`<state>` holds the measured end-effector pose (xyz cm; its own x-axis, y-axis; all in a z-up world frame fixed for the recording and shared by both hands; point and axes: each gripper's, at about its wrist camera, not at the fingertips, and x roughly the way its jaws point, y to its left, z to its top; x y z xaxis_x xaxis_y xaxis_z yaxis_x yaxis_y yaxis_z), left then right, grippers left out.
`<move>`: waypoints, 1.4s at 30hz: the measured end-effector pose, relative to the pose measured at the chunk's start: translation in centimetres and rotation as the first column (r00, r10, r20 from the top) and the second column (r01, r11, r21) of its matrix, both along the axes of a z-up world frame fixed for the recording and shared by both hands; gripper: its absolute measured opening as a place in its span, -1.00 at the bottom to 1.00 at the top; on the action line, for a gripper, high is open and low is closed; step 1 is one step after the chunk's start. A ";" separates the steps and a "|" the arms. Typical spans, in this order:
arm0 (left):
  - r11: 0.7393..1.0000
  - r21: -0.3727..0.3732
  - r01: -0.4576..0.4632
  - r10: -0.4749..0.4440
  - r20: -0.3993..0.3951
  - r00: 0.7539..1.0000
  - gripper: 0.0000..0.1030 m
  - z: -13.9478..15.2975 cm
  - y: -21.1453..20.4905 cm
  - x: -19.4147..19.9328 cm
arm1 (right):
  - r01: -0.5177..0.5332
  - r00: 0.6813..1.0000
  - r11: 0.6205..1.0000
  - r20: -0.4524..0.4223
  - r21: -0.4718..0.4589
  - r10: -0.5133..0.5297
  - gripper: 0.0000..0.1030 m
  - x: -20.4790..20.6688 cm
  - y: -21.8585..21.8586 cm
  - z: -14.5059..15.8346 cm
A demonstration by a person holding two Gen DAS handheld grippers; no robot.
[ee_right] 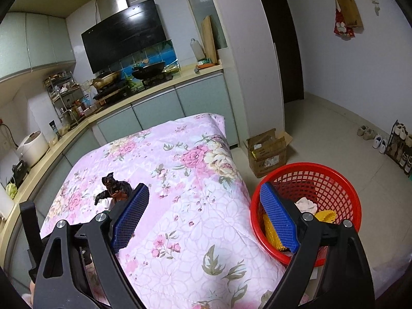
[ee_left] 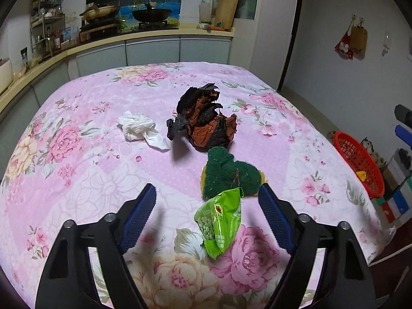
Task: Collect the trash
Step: 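Move both tools back from the basket to the bed, then grasp the green snack packet with the left tool while the right tool grasps the green scrubber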
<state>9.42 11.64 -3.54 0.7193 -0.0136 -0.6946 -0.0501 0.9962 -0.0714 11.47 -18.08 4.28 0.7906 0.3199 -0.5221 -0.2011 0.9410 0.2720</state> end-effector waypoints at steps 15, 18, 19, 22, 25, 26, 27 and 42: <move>0.998 -0.047 -0.027 0.027 -0.007 1.000 -0.44 -0.7 2.1 -0.4 | -0.102 0.993 0.994 -0.064 -0.043 0.099 0.65 0.6 4.9 -2.3; 0.996 -0.059 -0.062 0.063 0.015 0.998 -0.45 0.0 3.5 -1.1 | -0.150 0.987 0.987 -0.074 -0.061 0.145 0.65 0.6 7.0 -2.8; 0.996 -0.060 -0.071 0.072 0.021 0.997 -0.45 0.2 3.9 -1.3 | -0.170 0.983 0.983 -0.076 -0.070 0.165 0.65 0.6 8.0 -3.0; 0.993 -0.062 -0.105 0.108 0.047 0.993 -0.45 1.0 5.3 -2.0 | -0.210 0.976 0.972 -0.081 -0.107 0.202 0.65 0.8 10.5 -3.7; 0.989 -0.060 -0.136 0.140 0.074 0.987 -0.45 1.8 6.4 -2.5 | -0.253 0.966 0.955 -0.094 -0.155 0.241 0.65 1.2 13.1 -4.5; 0.988 -0.065 -0.143 0.147 0.080 0.986 -0.45 1.9 6.9 -2.6 | -0.266 0.963 0.949 -0.100 -0.168 0.252 0.65 1.3 13.7 -4.8; 0.986 -0.075 -0.151 0.157 0.084 0.984 -0.45 2.0 7.3 -2.7 | -0.280 0.959 0.942 -0.107 -0.183 0.264 0.65 1.4 14.4 -5.1; 0.970 -0.206 -0.127 0.132 0.011 0.991 -0.25 1.0 9.5 -2.5 | -0.496 0.868 0.818 -0.206 -0.292 0.453 0.49 3.0 21.3 -8.5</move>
